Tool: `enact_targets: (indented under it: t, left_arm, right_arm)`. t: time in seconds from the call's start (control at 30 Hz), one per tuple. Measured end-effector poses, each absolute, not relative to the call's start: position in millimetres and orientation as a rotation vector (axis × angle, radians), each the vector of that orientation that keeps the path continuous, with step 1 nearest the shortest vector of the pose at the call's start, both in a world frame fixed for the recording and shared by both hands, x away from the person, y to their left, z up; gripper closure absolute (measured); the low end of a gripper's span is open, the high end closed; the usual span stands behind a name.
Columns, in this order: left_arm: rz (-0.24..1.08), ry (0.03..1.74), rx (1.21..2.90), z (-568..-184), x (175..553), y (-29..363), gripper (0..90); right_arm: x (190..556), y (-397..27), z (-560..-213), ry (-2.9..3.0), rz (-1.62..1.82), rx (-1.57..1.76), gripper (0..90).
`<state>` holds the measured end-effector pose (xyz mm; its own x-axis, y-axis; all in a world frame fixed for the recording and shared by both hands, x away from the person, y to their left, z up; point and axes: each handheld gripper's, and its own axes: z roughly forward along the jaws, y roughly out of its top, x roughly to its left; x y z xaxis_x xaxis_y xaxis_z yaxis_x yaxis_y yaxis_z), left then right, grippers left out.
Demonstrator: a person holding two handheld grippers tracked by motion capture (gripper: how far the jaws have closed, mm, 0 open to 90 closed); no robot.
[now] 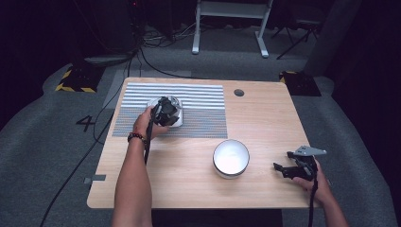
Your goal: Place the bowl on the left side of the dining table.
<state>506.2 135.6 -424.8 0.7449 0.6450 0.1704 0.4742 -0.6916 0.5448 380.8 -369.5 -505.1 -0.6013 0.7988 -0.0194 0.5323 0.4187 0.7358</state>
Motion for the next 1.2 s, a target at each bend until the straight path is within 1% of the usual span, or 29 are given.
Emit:
enact_targets:
  t: [0.07,0.1,0.13,0.17,0.27,0.6,0.67,0.7,0.83,0.93,1.0,1.2]
  left_arm:
    - [0.494,0.844,2.483,-429,509,134,80.9]
    - [0.458,0.868,2.485,-430,508,134,80.7]
    - [0.457,0.875,2.490,-432,509,134,80.8]
    - [0.507,0.869,2.489,-433,511,134,80.8]
    - [0.469,0.907,2.484,-438,512,134,80.6]
    - [0.504,0.927,2.470,-445,516,135,79.9]
    - [0.498,0.927,2.469,-445,516,134,80.2]
    - [0.475,0.958,2.473,-446,514,133,80.3]
    - [0.482,0.924,2.473,-446,516,134,80.7]
    - [0.494,0.941,2.462,-447,515,132,80.8]
    - [0.481,0.918,2.466,-449,515,131,81.1]
    - [0.464,0.929,2.459,-448,514,128,80.5]
  right_arm:
    - [381,-370,-505,2.311,1.000,1.140,14.9]
    - [381,-370,-505,2.311,1.000,1.141,14.9]
    - [381,-370,-505,2.311,1.000,1.140,14.9]
    - [381,-370,-505,2.311,1.001,1.140,14.9]
    - [381,-370,-505,2.311,1.000,1.141,14.9]
    - [381,-370,-505,2.311,1.000,1.140,14.9]
    - [381,-370,-505,2.311,1.001,1.141,14.9]
    - [381,-370,-505,2.311,1.001,1.141,14.9]
    - [381,-370,-505,2.311,1.001,1.141,14.9]
    - [381,-370,-505,2.311,1.001,1.141,14.9]
    - [381,-370,-505,2.311,1.001,1.141,14.9]
    - [381,-370,-505,2.311,1.001,1.140,14.9]
